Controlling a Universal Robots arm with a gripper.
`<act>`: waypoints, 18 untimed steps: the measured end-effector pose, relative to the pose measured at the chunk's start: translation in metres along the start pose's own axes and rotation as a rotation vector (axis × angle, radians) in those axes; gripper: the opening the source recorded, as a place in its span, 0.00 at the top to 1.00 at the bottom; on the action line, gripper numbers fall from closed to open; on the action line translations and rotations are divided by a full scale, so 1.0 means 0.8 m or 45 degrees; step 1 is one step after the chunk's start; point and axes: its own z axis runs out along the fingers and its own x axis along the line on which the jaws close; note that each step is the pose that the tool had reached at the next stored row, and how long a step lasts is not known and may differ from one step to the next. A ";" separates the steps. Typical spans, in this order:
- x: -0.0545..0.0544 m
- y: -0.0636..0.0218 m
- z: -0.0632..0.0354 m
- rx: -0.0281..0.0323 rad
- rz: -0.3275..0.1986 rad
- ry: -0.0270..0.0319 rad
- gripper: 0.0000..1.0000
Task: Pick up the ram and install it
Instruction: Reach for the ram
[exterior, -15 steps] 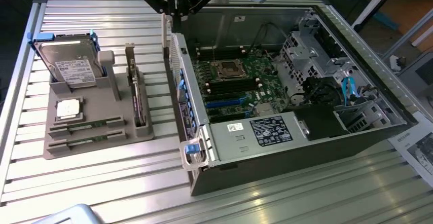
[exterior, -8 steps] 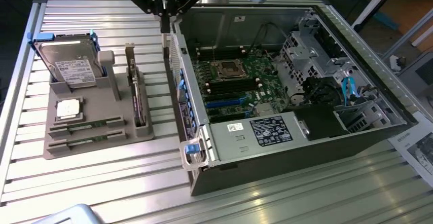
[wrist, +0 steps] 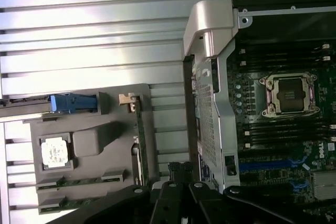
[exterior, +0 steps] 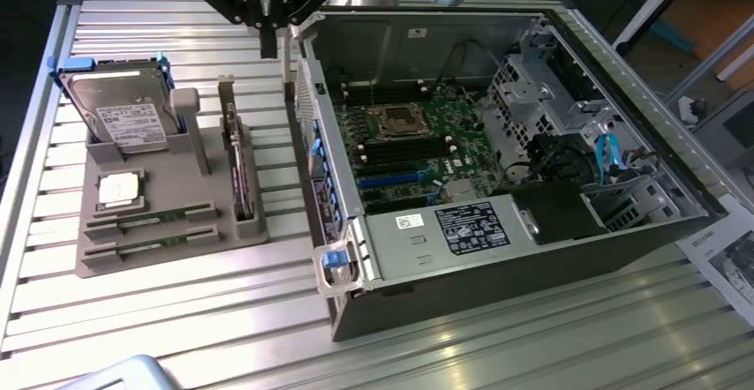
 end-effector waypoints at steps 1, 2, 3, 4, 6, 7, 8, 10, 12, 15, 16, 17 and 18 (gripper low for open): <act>0.003 0.000 0.000 0.0000 0.000 -0.0001 0.90; 0.006 0.000 0.000 0.0000 0.000 -0.0001 0.90; 0.008 -0.001 0.000 -0.0001 0.000 -0.0001 0.90; 0.010 -0.001 0.000 -0.0001 0.000 -0.0001 0.90; 0.016 -0.001 0.000 0.0000 0.000 0.0000 0.90; 0.020 -0.001 -0.001 0.0000 0.000 0.0000 0.90; 0.025 -0.002 -0.001 0.0000 0.000 0.0000 0.90; 0.038 -0.003 -0.001 0.0000 0.000 -0.0001 0.90; 0.043 -0.003 -0.001 -0.0001 0.000 -0.0001 0.90; 0.052 -0.004 -0.002 0.0001 0.000 0.0001 0.90; 0.055 -0.004 -0.002 0.0000 0.000 0.0000 0.90; 0.058 -0.004 -0.002 0.0000 0.000 0.0000 0.90; 0.061 -0.005 -0.002 0.0000 0.000 0.0000 0.90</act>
